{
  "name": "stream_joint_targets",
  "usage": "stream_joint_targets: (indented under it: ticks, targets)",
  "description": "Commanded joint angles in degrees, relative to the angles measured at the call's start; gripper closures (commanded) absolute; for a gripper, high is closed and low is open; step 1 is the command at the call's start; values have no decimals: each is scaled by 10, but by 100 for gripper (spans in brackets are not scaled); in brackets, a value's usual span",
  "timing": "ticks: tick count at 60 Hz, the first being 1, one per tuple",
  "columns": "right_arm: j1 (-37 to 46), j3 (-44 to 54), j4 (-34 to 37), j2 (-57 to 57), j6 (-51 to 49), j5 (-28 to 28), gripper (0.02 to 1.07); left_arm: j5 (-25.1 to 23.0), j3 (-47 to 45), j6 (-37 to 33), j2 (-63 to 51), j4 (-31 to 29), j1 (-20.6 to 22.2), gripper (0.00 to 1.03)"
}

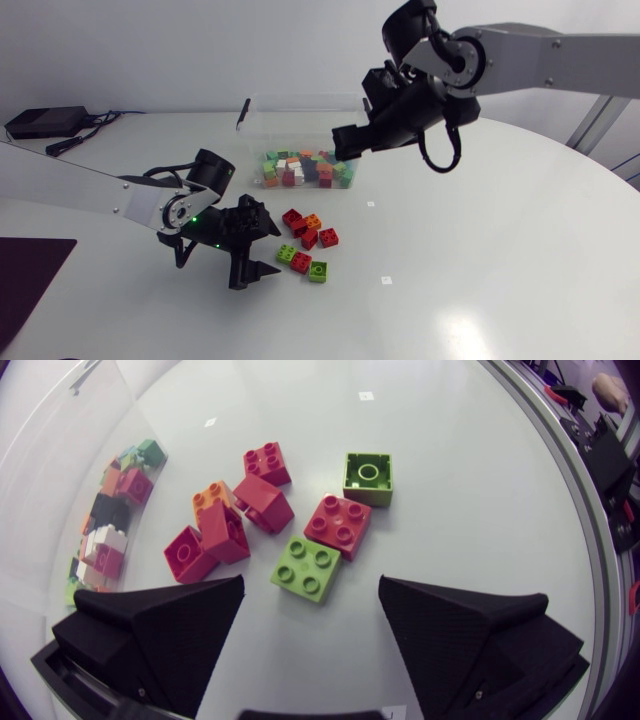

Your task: Place the duplo bricks in the container

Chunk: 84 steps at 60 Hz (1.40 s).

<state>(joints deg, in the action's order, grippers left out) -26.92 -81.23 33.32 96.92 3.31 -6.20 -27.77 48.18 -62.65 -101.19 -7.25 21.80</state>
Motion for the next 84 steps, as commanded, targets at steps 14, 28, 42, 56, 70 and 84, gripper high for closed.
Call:
stream_joint_targets:
  ticks: [14, 28, 42, 56, 70, 84]
  targets:
    - [-31, 113, -48, -9, 16, -2, 7, -8, 48, -52, -51, -39, 20, 24]
    - [-59, 116, -42, 45, 33, 36, 7, -9, 49, -53, -59, -46, 32, 57]
    - [-74, 111, -43, 102, 34, 68, 7, -8, 40, -51, -58, -48, 38, 76]
    - [-88, 71, -36, 158, 31, 89, 10, -8, 20, -58, -10, -84, 25, 77]
    - [-104, 42, -33, 189, 30, 97, 13, -8, -1, -69, 65, -105, -22, 77]
    - [-109, 22, -26, 215, 28, 109, 23, -9, 6, -59, 142, -121, -52, 77]
